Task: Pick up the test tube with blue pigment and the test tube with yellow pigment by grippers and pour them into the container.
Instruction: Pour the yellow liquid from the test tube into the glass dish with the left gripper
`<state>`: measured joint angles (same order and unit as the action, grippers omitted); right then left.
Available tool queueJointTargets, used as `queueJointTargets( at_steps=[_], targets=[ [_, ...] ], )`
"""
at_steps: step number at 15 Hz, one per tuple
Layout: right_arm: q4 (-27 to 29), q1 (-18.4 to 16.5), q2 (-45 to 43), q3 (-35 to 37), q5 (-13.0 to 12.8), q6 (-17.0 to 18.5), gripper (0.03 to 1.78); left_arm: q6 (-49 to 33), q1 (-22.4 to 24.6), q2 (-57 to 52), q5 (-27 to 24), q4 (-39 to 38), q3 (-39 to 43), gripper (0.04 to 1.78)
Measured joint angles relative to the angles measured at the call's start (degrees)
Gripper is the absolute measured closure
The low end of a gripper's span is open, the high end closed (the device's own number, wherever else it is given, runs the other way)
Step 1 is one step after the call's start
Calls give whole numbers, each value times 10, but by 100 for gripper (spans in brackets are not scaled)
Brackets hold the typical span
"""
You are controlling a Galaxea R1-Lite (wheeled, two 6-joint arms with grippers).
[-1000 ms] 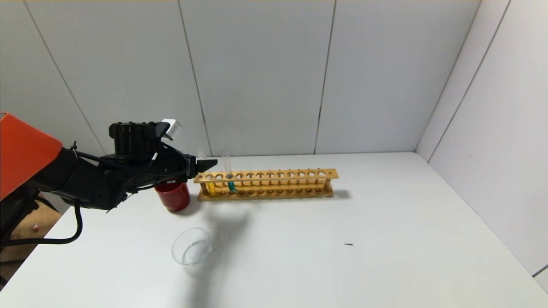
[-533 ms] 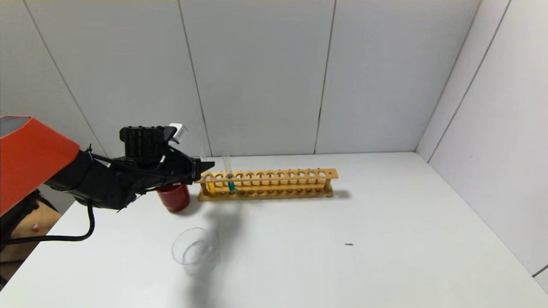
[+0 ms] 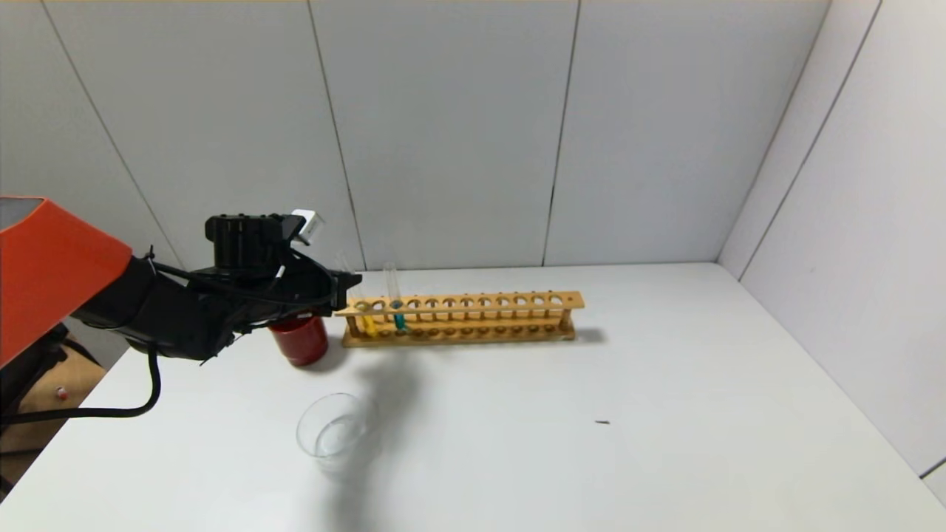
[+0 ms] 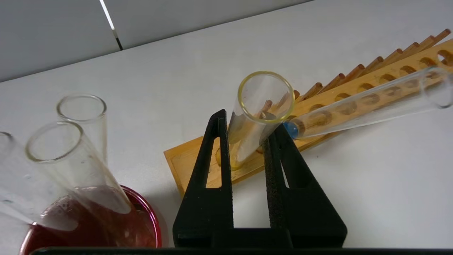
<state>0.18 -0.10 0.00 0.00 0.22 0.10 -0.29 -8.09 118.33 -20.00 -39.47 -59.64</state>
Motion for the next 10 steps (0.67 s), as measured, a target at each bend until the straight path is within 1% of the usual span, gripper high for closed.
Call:
queueJointTargets(
  at_steps=[4,10],
  targets=[
    [0,0,0,0,0,0,6,0,-4,-36,0,17,-2,151],
    [0,0,0,0,0,0,6,1,-12,-133,-2,108,-41,151]
  ],
)
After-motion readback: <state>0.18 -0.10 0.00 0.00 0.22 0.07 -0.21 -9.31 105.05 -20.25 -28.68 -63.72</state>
